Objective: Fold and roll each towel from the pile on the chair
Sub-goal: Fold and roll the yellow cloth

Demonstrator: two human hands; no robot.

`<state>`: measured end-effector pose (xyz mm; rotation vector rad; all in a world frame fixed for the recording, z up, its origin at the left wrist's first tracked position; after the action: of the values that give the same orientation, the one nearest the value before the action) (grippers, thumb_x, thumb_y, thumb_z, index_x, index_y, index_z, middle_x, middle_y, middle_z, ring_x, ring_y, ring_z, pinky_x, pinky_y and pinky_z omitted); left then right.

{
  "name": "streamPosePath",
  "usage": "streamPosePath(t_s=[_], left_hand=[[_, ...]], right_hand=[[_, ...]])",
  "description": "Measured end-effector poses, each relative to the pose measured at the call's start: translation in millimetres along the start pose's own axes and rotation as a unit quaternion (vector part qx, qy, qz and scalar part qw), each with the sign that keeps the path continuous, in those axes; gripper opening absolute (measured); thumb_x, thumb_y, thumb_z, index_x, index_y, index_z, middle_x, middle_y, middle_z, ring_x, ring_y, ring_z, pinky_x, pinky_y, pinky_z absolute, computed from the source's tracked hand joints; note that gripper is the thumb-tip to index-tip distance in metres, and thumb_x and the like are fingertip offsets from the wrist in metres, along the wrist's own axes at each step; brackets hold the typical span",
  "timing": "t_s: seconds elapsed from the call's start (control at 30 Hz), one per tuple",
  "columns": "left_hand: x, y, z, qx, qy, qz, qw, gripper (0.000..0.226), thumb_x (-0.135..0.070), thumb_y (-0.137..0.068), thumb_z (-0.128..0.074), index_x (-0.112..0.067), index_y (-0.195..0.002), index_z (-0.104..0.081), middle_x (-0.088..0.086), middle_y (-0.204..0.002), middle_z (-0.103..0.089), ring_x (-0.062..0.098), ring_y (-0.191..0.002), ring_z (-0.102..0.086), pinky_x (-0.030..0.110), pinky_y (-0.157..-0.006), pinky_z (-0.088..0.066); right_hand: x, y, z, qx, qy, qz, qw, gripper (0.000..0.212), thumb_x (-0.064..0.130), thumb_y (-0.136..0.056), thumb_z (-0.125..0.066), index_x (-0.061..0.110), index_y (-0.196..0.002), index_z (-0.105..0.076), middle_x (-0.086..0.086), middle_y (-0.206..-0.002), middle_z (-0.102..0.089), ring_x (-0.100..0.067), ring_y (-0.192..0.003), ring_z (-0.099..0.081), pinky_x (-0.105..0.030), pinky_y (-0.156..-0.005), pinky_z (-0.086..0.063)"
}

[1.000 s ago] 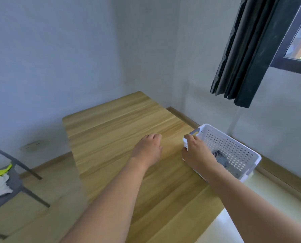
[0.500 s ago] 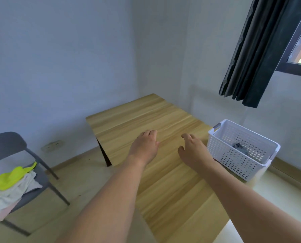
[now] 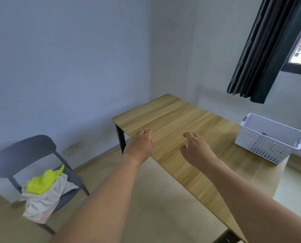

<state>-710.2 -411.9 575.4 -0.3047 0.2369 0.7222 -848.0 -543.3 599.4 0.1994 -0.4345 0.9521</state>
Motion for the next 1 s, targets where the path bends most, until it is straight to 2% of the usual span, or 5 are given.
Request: streamPosePath(t_s=[0.23, 0.4, 0.63, 0.83, 1.0], left_hand=[[89.2, 55.7, 33.7, -0.02, -0.003, 0.022, 1.0, 0.038, -0.023, -0.1, -0.04, -0.01, -0.136, -0.043, 0.006, -0.137, -0.049, 0.022, -0.124, -0.045, 0.032, -0.097, -0.04], [200.6, 81.4, 74.9, -0.054, 0.011, 0.053, 0.997, 0.039, -0.023, -0.1, -0.039, -0.011, -0.137, -0.042, 0.006, -0.137, -0.049, 0.024, -0.124, -0.045, 0.037, -0.099, -0.042], [377.3, 138.2, 110.9, -0.013, 0.009, 0.058, 0.998, 0.038, -0.02, -0.099, -0.04, -0.009, -0.135, -0.044, 0.009, -0.136, -0.049, 0.027, -0.124, -0.045, 0.036, -0.098, -0.039], [474.9, 144.0, 152.3, -0.027, 0.024, 0.083, 0.996, 0.036, -0.018, -0.096, -0.043, -0.007, -0.13, -0.049, 0.011, -0.133, -0.051, 0.029, -0.123, -0.046, 0.039, -0.099, -0.041], [549.0, 161.9, 153.4, -0.016, 0.031, 0.118, 0.992, 0.038, -0.018, -0.096, -0.044, -0.011, -0.133, -0.047, 0.006, -0.136, -0.05, 0.027, -0.122, -0.048, 0.04, -0.096, -0.043]], right_hand=[[89.3, 12.3, -59.1, 0.023, -0.036, 0.001, 0.999, 0.053, 0.019, -0.092, -0.044, 0.01, -0.144, -0.035, -0.008, -0.144, -0.041, -0.025, -0.128, -0.044, -0.031, -0.098, -0.037], [199.3, 13.2, -111.4, 0.011, -0.045, 0.029, 0.999, 0.048, 0.017, -0.091, -0.043, 0.009, -0.139, -0.039, -0.008, -0.138, -0.045, -0.027, -0.12, -0.049, -0.031, -0.09, -0.039], [353.7, 31.3, -216.0, 0.053, -0.046, 0.018, 0.997, 0.052, 0.02, -0.092, -0.045, 0.013, -0.143, -0.036, -0.005, -0.142, -0.044, -0.021, -0.127, -0.045, -0.03, -0.099, -0.038], [424.3, 13.0, -241.5, 0.043, -0.041, 0.004, 0.998, 0.05, 0.019, -0.093, -0.045, 0.009, -0.142, -0.038, -0.008, -0.142, -0.046, -0.023, -0.128, -0.045, -0.031, -0.101, -0.038], [486.7, -5.6, -295.7, 0.083, -0.059, 0.043, 0.994, 0.049, 0.019, -0.094, -0.045, 0.011, -0.142, -0.037, -0.007, -0.142, -0.043, -0.021, -0.124, -0.047, -0.03, -0.096, -0.04]])
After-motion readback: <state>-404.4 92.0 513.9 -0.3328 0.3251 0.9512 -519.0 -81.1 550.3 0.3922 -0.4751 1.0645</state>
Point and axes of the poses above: each hand's wrist, its own y-axis away from the middle knuckle, its own z-axis out of the back of the hand, x = y × z, the point moved 2 cm from there along -y, towards the middle knuckle
